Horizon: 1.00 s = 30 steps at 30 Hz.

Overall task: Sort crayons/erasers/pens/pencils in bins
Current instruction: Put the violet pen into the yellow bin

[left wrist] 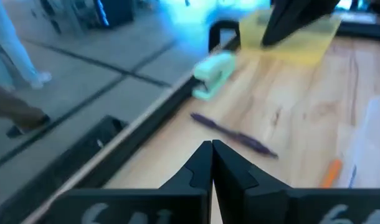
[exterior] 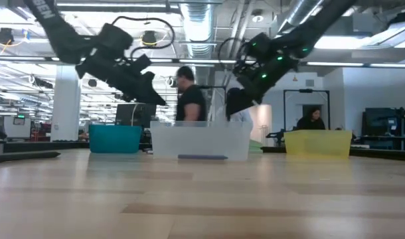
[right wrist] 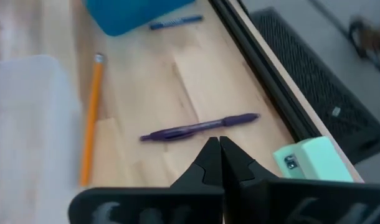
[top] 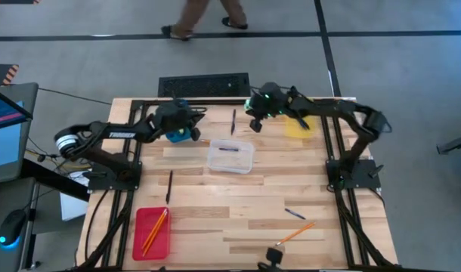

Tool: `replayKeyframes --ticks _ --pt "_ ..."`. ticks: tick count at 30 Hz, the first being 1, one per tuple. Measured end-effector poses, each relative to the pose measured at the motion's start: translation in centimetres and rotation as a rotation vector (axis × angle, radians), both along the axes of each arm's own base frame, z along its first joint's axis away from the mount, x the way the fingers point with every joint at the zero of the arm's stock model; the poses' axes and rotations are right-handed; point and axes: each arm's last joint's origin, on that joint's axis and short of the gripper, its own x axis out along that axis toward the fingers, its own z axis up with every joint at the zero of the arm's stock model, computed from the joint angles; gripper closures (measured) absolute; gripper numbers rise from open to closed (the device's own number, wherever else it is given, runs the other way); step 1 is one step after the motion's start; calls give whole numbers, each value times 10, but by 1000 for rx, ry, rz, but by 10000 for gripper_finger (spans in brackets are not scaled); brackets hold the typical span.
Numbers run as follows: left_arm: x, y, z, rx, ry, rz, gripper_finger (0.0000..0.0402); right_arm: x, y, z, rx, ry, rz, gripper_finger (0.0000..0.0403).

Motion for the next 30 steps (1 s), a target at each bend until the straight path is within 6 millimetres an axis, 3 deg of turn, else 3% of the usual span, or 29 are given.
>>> replayKeyframes --ticks 6,12,21,30 --pt "-12 -3 -6 33 -45 20 401 31 -30 -3 71 117 9 401" --pt "-14 0 -7 59 -38 69 401 60 -52 -19 7 176 126 402" --pt "-13 2 -2 103 -67 70 401 73 -94 -50 99 203 160 402" --pt "-13 2 -1 114 -71 67 401 85 -108 -64 135 212 230 402"
